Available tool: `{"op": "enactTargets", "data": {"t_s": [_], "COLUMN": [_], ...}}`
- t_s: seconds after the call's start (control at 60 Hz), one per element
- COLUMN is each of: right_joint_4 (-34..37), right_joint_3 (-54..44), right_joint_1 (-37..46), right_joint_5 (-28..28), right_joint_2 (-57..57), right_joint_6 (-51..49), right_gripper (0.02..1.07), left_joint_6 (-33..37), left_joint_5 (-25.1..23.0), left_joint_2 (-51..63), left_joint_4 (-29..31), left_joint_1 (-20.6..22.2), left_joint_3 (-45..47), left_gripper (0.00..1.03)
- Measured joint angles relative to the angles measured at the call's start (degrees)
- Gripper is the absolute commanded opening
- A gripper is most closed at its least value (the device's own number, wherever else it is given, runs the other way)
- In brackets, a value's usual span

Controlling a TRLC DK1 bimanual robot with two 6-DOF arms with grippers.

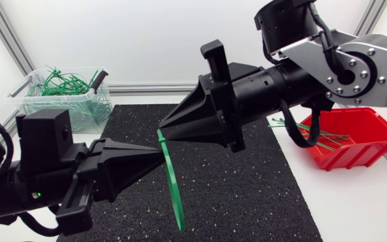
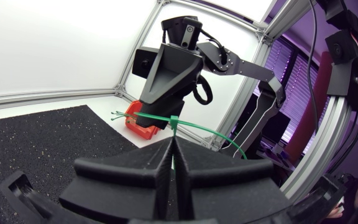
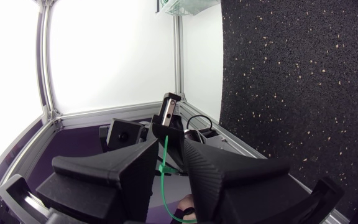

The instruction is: Take a green cable tie from the red box, thread the tail through the head to close it, then place it in the transparent bin on the left.

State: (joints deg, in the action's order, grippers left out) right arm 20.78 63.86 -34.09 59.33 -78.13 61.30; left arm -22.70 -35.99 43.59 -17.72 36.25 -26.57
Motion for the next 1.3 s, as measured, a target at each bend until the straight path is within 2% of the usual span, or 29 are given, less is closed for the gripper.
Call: {"op": "enactTargets", "data": {"t_s": [0.067,0.133,0.367,0.467,0.683,1.083,1.3], "right_joint_4": [0.00,0.02,0.04,0.20,0.20,0.24,0.63], "right_joint_3": [0.11,0.22,0.22,0.22,0.22,0.20,0.33], "right_joint_1": [-0.55,-1.11,-1.88,-2.12,-2.19,-2.14,-1.81], "right_joint_5": [0.00,-0.02,-0.02,-0.07,-0.68,-0.66,0.70], "right_joint_2": [0.00,0.00,0.00,0.00,0.00,0.33,-1.05], "right_joint_6": [0.00,-0.02,-0.02,0.00,-0.02,-0.44,-1.31], "right_gripper": [0.38,0.29,0.28,0.19,0.08,0.08,0.08], "left_joint_6": [0.09,0.26,0.28,0.28,0.28,0.28,0.28], "left_joint_5": [0.00,-0.02,0.00,0.00,-0.02,0.07,5.46], "left_joint_2": [0.07,0.07,0.09,0.09,0.07,-0.48,-1.84], "left_joint_4": [0.13,0.11,0.17,0.31,0.37,1.57,5.09], "left_joint_1": [0.35,0.70,0.70,0.92,1.07,1.73,6.19], "left_joint_3": [-0.04,-0.07,-0.07,-0.07,-0.07,-0.07,-1.46], "left_gripper": [0.04,0.04,0.04,0.04,0.04,0.04,0.04]}}
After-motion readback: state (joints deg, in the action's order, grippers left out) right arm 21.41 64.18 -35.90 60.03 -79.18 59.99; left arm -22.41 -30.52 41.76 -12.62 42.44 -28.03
